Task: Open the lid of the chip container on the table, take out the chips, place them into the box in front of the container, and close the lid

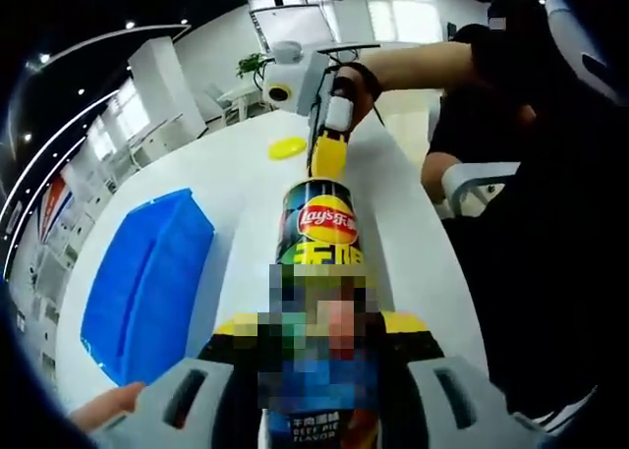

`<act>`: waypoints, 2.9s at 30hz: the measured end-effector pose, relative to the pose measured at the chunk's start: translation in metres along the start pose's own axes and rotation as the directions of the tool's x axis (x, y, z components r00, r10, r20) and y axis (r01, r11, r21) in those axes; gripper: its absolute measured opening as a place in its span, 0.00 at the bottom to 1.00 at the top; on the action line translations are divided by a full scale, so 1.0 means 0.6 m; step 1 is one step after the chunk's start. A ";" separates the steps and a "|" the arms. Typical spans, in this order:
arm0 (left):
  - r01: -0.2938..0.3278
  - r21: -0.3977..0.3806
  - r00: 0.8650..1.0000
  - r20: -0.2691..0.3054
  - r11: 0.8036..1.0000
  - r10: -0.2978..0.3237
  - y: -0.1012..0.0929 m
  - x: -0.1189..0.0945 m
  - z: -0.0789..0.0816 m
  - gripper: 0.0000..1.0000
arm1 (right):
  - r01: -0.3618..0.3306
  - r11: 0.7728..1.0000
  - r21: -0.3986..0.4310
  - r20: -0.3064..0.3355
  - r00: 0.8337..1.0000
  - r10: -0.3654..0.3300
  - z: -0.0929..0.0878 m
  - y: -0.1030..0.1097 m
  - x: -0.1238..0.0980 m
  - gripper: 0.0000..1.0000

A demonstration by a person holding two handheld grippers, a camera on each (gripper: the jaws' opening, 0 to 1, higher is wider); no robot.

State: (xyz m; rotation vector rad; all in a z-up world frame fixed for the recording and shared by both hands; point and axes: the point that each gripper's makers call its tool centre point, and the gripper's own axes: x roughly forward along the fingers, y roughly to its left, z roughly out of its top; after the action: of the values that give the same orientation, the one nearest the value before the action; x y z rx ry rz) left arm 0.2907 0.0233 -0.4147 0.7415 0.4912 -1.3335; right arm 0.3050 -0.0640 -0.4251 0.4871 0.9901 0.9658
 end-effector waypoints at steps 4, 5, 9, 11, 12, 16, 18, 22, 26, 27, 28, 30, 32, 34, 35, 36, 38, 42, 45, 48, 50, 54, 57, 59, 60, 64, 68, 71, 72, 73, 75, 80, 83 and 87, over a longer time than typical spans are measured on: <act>-0.003 0.011 1.000 -0.003 1.000 0.003 -0.001 0.000 0.000 0.43 | 0.072 0.997 -0.016 -0.067 0.995 -0.073 0.002 -0.005 -0.010 0.02; -0.004 0.012 1.000 -0.005 1.000 0.004 -0.001 0.001 0.000 0.43 | 0.102 0.994 -0.045 -0.078 0.991 -0.106 -0.001 -0.003 -0.010 0.01; 0.000 0.013 1.000 -0.012 1.000 0.000 -0.001 0.001 -0.001 0.43 | 0.206 0.970 -0.131 -0.065 0.974 -0.216 0.013 -0.012 -0.021 0.00; 0.002 0.014 1.000 -0.011 1.000 -0.002 -0.001 0.001 -0.001 0.43 | 0.229 0.965 -0.128 -0.057 0.970 -0.238 0.005 -0.007 -0.018 0.00; 0.002 0.013 1.000 -0.008 1.000 -0.002 -0.001 0.001 -0.001 0.43 | 0.236 0.963 -0.131 -0.055 0.968 -0.245 0.001 -0.006 -0.018 0.00; 0.002 0.008 1.000 -0.001 1.000 -0.002 0.000 0.000 -0.001 0.43 | 0.311 0.944 -0.110 -0.070 0.945 -0.320 -0.005 -0.025 -0.041 0.00; -0.012 -0.005 1.000 -0.015 1.000 0.012 0.005 -0.002 -0.005 0.43 | 0.372 0.916 -0.151 -0.025 0.925 -0.379 0.002 -0.049 -0.062 0.00; -0.013 -0.008 1.000 -0.004 1.000 0.013 0.006 -0.004 -0.008 0.43 | 0.367 0.925 -0.095 -0.015 0.929 -0.370 -0.003 -0.068 -0.094 0.00; -0.013 -0.006 1.000 -0.014 1.000 0.013 0.006 -0.003 -0.008 0.43 | 0.389 0.919 -0.066 0.004 0.921 -0.389 -0.004 -0.083 -0.117 0.00; -0.012 -0.006 1.000 -0.016 1.000 0.012 0.005 -0.003 -0.008 0.43 | 0.392 0.918 -0.061 0.007 0.920 -0.393 -0.006 -0.087 -0.122 0.00; -0.012 -0.006 1.000 -0.018 1.000 0.011 0.006 -0.003 -0.008 0.43 | 0.391 0.919 -0.058 0.013 0.920 -0.391 -0.006 -0.088 -0.124 0.00; -0.011 -0.005 1.000 -0.020 1.000 0.011 0.005 -0.003 -0.008 0.43 | 0.387 0.921 -0.047 0.017 0.922 -0.386 -0.007 -0.091 -0.125 0.00; -0.011 -0.004 1.000 -0.021 1.000 0.011 0.005 -0.003 -0.008 0.43 | 0.382 0.923 -0.047 0.021 0.924 -0.381 -0.006 -0.090 -0.123 0.00; -0.011 -0.006 1.000 -0.022 1.000 0.010 0.006 -0.003 -0.009 0.43 | 0.381 0.923 -0.048 0.032 0.925 -0.379 -0.005 -0.089 -0.122 0.01; -0.010 -0.006 1.000 -0.023 1.000 0.010 0.006 -0.003 -0.009 0.43 | 0.376 0.924 -0.071 0.047 0.926 -0.374 -0.005 -0.087 -0.122 0.02; -0.011 -0.005 1.000 -0.023 1.000 0.011 0.006 -0.003 -0.009 0.43 | 0.368 0.924 -0.106 0.074 0.929 -0.362 0.002 -0.085 -0.121 0.03; -0.014 -0.001 1.000 -0.024 1.000 0.014 0.005 -0.003 -0.009 0.43 | 0.382 0.911 -0.156 0.174 0.918 -0.355 0.024 -0.081 -0.131 0.05; -0.022 0.012 0.999 -0.027 1.000 0.022 0.004 -0.003 -0.009 0.44 | 0.353 0.932 -0.079 0.303 0.899 -0.315 0.056 -0.056 -0.162 0.08; -0.025 0.020 0.999 -0.030 0.999 0.026 0.004 -0.002 -0.010 0.44 | 0.327 0.942 -0.080 0.341 0.897 -0.283 0.059 -0.025 -0.173 0.07; -0.028 0.026 0.999 -0.035 0.999 0.029 0.005 -0.002 -0.011 0.44 | 0.347 0.930 -0.120 0.329 0.898 -0.292 0.048 -0.015 -0.166 0.04; -0.030 0.031 0.999 -0.037 0.999 0.031 0.005 -0.001 -0.012 0.45 | 0.347 0.928 -0.139 0.305 0.906 -0.293 0.033 -0.014 -0.151 0.03; -0.032 0.040 0.999 -0.040 0.999 0.034 0.006 0.000 -0.014 0.45 | 0.347 0.926 -0.149 0.275 0.914 -0.298 0.015 -0.026 -0.122 0.03; -0.036 0.050 0.998 -0.042 0.998 0.038 0.006 0.001 -0.015 0.45 | 0.352 0.927 -0.132 0.284 0.909 -0.305 0.020 -0.037 -0.117 0.03; -0.040 0.058 0.998 -0.041 0.998 0.043 0.006 0.001 -0.015 0.46 | 0.329 0.937 -0.116 0.286 0.915 -0.285 0.022 -0.033 -0.110 0.03; -0.042 0.062 0.998 -0.041 0.997 0.044 0.006 0.001 -0.016 0.46 | 0.321 0.940 -0.115 0.285 0.917 -0.278 0.024 -0.032 -0.106 0.03; -0.049 0.075 0.998 -0.045 0.996 0.052 0.005 0.001 -0.016 0.46 | 0.336 0.931 -0.141 0.266 0.919 -0.291 0.021 -0.033 -0.098 0.04; -0.053 0.085 0.997 -0.048 0.995 0.057 0.005 0.001 -0.017 0.46 | 0.333 0.933 -0.138 0.262 0.921 -0.290 0.023 -0.037 -0.095 0.04; -0.056 0.093 0.997 -0.051 0.994 0.060 0.005 0.001 -0.018 0.46 | 0.352 0.924 -0.151 0.252 0.917 -0.308 0.020 -0.044 -0.094 0.04; -0.056 0.095 0.997 -0.051 0.994 0.061 0.005 0.001 -0.018 0.46 | 0.364 0.917 -0.161 0.249 0.914 -0.320 0.018 -0.048 -0.095 0.04; -0.056 0.097 0.997 -0.050 0.994 0.061 0.006 0.001 -0.018 0.46 | 0.366 0.916 -0.163 0.250 0.914 -0.321 0.018 -0.049 -0.095 0.05; -0.056 0.098 0.997 -0.048 0.994 0.061 0.006 0.001 -0.019 0.46 | 0.373 0.912 -0.169 0.253 0.911 -0.326 0.019 -0.051 -0.096 0.05; -0.059 0.106 0.997 -0.050 0.993 0.065 0.007 0.002 -0.020 0.47 | 0.371 0.911 -0.182 0.243 0.914 -0.324 0.017 -0.052 -0.087 0.05; -0.061 0.110 0.996 -0.052 0.992 0.067 0.007 0.002 -0.020 0.47 | 0.364 0.910 -0.200 0.228 0.920 -0.318 0.013 -0.050 -0.075 0.04; -0.066 0.117 0.996 -0.052 0.991 0.072 0.006 0.002 -0.020 0.47 | 0.363 0.906 -0.216 0.221 0.922 -0.317 0.012 -0.050 -0.061 0.03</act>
State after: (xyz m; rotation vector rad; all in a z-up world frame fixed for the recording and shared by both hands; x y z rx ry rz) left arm 0.2957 0.0315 -0.4230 0.8864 0.4321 -1.2868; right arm 0.3173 -0.1104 -0.4259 0.1723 0.7424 0.7026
